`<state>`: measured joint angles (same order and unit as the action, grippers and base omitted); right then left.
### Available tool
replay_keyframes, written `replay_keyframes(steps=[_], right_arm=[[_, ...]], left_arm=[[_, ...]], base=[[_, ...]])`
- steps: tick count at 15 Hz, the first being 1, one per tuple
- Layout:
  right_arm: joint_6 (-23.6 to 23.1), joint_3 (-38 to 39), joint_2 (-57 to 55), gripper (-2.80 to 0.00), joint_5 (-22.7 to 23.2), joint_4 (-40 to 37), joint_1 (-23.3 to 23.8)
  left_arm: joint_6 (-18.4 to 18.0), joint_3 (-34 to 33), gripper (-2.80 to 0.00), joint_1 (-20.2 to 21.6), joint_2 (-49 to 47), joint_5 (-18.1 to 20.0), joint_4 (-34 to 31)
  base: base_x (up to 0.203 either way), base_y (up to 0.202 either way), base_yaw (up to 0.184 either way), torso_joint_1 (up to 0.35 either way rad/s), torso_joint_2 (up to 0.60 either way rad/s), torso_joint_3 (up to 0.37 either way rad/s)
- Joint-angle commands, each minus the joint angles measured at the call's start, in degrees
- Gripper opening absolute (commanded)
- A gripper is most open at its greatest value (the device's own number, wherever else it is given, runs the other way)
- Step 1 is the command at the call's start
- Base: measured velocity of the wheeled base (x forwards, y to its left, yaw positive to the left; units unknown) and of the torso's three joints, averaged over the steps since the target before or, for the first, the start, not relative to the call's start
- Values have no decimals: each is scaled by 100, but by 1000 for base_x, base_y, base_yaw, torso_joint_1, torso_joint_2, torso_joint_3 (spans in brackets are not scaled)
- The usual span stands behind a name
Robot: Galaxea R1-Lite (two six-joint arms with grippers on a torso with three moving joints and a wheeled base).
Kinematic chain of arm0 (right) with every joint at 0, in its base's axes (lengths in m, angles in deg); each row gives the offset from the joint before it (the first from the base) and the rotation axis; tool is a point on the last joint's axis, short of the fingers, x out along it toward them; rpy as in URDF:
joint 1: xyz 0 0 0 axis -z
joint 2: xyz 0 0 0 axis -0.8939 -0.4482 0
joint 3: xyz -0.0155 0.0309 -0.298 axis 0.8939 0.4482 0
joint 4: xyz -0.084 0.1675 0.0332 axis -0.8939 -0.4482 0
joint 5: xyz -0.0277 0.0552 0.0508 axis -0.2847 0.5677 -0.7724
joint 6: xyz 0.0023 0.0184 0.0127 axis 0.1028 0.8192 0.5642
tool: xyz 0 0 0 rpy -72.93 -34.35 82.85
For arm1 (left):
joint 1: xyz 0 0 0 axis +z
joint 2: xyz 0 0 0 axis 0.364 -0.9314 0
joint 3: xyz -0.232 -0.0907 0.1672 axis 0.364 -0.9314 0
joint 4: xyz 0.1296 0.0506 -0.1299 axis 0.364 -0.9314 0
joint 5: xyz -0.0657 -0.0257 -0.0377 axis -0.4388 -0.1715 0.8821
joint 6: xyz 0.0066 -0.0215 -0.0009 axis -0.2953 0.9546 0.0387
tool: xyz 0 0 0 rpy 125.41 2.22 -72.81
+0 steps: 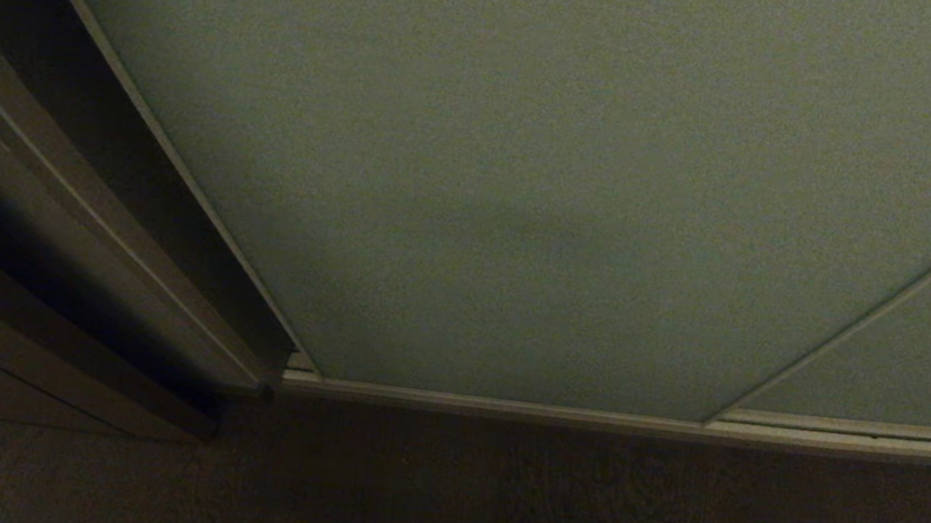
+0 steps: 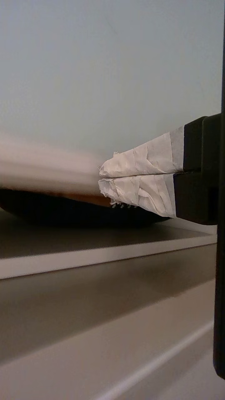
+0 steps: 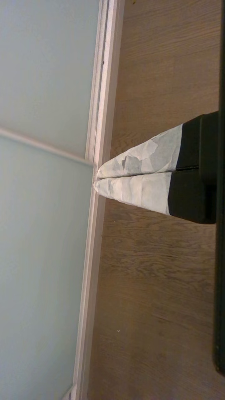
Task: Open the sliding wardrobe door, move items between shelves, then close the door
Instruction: Open the door
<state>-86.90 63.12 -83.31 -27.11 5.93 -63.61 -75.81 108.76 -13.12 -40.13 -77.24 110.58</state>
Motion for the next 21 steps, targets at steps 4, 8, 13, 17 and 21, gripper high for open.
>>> replay_keyframes(steps=[4, 8, 13, 17, 21], right_arm=[[-2, 1, 1, -280, -1, 1, -2], [-2, 1, 1, -280, 4, 1, -2], [-2, 1, 1, -280, -4, 1, -2], [6, 1, 1, -280, 4, 1, -2], [-1, 1, 1, -280, -3, 1, -2]], left_arm=[[-47, -335, -280, 38, 743, -66, 32], [-23, 180, -280, -113, 121, -45, -286], [13, 1320, -280, -630, -1019, -67, -969], [-53, 1942, -280, -1235, -1790, -139, -1131], [-282, 2125, -280, -1929, -2015, -566, -1094]], base=[[0, 0, 0, 0, 0, 0], [0, 0, 0, 0, 0, 0], [0, 0, 0, 0, 0, 0], [0, 0, 0, 0, 0, 0], [0, 0, 0, 0, 0, 0]])
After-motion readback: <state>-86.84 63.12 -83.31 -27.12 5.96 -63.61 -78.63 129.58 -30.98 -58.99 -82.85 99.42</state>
